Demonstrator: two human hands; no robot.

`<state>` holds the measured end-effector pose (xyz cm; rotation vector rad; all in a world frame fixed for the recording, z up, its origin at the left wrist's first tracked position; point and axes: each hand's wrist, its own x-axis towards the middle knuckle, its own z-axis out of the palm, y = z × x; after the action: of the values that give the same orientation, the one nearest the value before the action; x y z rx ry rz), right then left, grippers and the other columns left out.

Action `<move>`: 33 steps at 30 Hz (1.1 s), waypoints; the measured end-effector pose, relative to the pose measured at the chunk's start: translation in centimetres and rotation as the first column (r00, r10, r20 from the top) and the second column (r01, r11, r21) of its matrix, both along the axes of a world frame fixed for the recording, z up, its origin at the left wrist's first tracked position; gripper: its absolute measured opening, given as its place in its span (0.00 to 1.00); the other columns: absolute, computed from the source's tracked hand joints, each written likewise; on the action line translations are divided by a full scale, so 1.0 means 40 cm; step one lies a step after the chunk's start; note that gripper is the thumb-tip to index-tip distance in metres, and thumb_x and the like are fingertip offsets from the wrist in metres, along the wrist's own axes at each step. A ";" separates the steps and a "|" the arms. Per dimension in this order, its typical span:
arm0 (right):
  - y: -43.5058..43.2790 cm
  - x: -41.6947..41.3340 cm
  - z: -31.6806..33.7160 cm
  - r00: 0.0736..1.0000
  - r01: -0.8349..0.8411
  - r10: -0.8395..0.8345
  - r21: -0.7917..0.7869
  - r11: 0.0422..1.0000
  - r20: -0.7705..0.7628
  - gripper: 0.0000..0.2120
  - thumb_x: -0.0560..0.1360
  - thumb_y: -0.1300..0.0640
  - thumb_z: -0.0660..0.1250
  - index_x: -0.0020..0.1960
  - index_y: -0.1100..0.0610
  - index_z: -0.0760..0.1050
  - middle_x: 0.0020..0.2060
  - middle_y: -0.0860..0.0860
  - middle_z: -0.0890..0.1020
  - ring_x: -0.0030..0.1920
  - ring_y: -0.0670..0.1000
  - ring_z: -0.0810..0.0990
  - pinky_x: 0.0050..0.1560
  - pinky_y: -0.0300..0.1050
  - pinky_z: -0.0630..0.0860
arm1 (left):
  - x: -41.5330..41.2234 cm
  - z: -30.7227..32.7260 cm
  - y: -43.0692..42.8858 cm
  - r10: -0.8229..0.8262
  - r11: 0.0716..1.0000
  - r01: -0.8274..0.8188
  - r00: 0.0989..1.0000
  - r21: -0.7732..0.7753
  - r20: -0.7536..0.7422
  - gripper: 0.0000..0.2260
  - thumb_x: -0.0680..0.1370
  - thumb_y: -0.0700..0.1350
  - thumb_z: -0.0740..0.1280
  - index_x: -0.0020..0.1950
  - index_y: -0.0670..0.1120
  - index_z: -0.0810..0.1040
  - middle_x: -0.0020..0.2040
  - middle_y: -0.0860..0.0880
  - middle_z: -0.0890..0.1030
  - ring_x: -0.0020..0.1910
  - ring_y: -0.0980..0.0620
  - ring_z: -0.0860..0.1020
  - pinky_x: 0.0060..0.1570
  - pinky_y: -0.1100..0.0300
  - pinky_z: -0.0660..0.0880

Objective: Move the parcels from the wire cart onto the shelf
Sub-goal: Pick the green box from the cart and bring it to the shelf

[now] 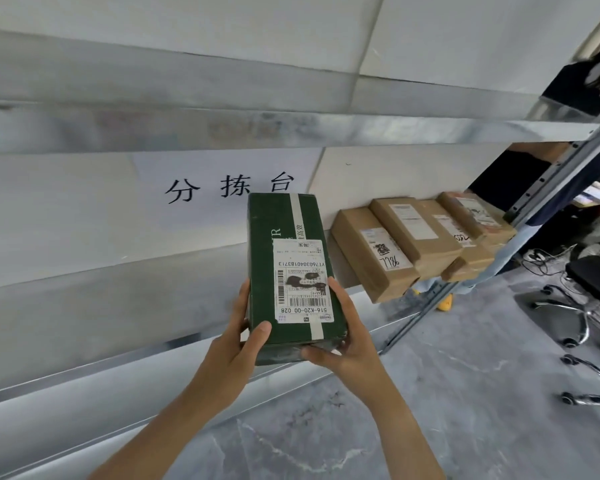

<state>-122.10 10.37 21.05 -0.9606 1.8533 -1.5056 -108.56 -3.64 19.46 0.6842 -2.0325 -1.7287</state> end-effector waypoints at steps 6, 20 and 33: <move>0.025 -0.104 -0.032 0.999 0.033 -0.034 0.032 0.999 0.031 0.41 0.69 0.70 0.74 0.72 0.44 0.61 0.61 0.39 0.77 0.64 0.40 0.73 0.51 0.35 0.77 | -0.102 -0.033 0.019 -0.027 0.999 0.025 0.998 0.029 0.049 0.36 0.66 0.74 0.54 0.69 0.74 0.40 0.58 0.70 0.73 0.51 0.64 0.79 0.52 0.62 0.78; 0.070 -0.425 -0.085 0.997 -0.009 0.021 0.155 0.988 -0.075 0.38 0.70 0.64 0.75 0.72 0.44 0.62 0.59 0.35 0.77 0.62 0.45 0.75 0.56 0.49 0.80 | -0.388 -0.068 0.119 0.067 0.995 -0.081 0.979 0.064 0.194 0.29 0.73 0.70 0.50 0.69 0.73 0.38 0.57 0.66 0.74 0.48 0.64 0.80 0.53 0.64 0.77; 0.044 -0.558 -0.110 0.936 0.004 0.114 0.333 0.943 -0.333 0.39 0.63 0.54 0.80 0.70 0.45 0.67 0.61 0.45 0.79 0.60 0.47 0.78 0.56 0.48 0.80 | -0.461 -0.088 0.157 0.150 0.987 -0.158 0.953 0.010 0.263 0.31 0.74 0.64 0.53 0.72 0.67 0.40 0.56 0.70 0.70 0.52 0.60 0.78 0.62 0.58 0.73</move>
<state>-144.43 12.13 16.65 -1.1575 2.2156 -0.9880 -127.02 2.64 15.96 1.1037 -2.0592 -1.6555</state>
